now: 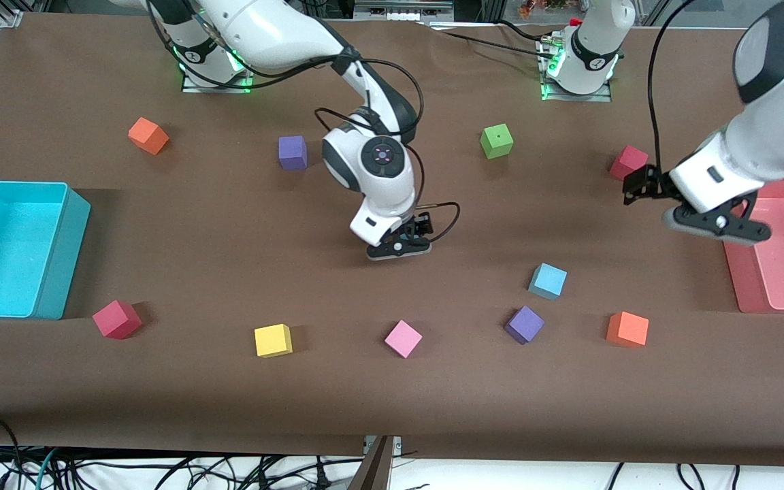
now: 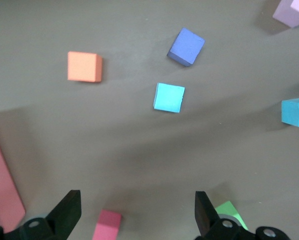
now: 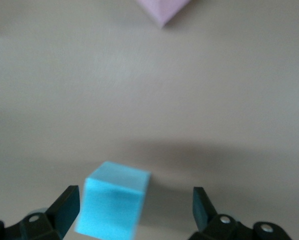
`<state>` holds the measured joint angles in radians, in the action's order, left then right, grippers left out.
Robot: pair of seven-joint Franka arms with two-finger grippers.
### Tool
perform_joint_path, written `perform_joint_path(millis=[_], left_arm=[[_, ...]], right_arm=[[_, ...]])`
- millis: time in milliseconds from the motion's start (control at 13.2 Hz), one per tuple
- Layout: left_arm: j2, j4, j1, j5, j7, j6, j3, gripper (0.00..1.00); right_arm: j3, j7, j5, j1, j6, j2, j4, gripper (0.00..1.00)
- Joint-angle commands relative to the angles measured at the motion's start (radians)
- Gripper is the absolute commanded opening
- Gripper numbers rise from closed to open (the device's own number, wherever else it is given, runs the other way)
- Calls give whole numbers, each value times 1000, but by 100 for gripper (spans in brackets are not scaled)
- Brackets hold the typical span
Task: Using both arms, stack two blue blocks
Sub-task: 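Set the cube down with the right gripper while the left gripper reaches another cube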
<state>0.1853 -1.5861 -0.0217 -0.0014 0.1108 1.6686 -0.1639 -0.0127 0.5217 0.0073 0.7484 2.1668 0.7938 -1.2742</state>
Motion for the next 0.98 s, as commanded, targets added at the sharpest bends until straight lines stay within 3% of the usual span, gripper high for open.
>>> perform_joint_path(millis=[0,151,378,530,908], left_arm=[[113,21,-10,-6,111,68,1,100],[160,11,-14,0,113,111,4,100],[194,-66,-12,64,113,219,1,100],[209,-123,-1,64,93,284,3,100],[253,-182,28,66,82,425,1,100]], right_arm=[[17,-341,41,-127,-88,-99,-28,100],[17,-638,150,-194,-104,-122,-49,100],[14,-912,272,-245,-70,-127,-97,100],[14,-1091,319,-262,32,-122,-157,100],[20,-1506,625,-264,329,-85,-306,100]])
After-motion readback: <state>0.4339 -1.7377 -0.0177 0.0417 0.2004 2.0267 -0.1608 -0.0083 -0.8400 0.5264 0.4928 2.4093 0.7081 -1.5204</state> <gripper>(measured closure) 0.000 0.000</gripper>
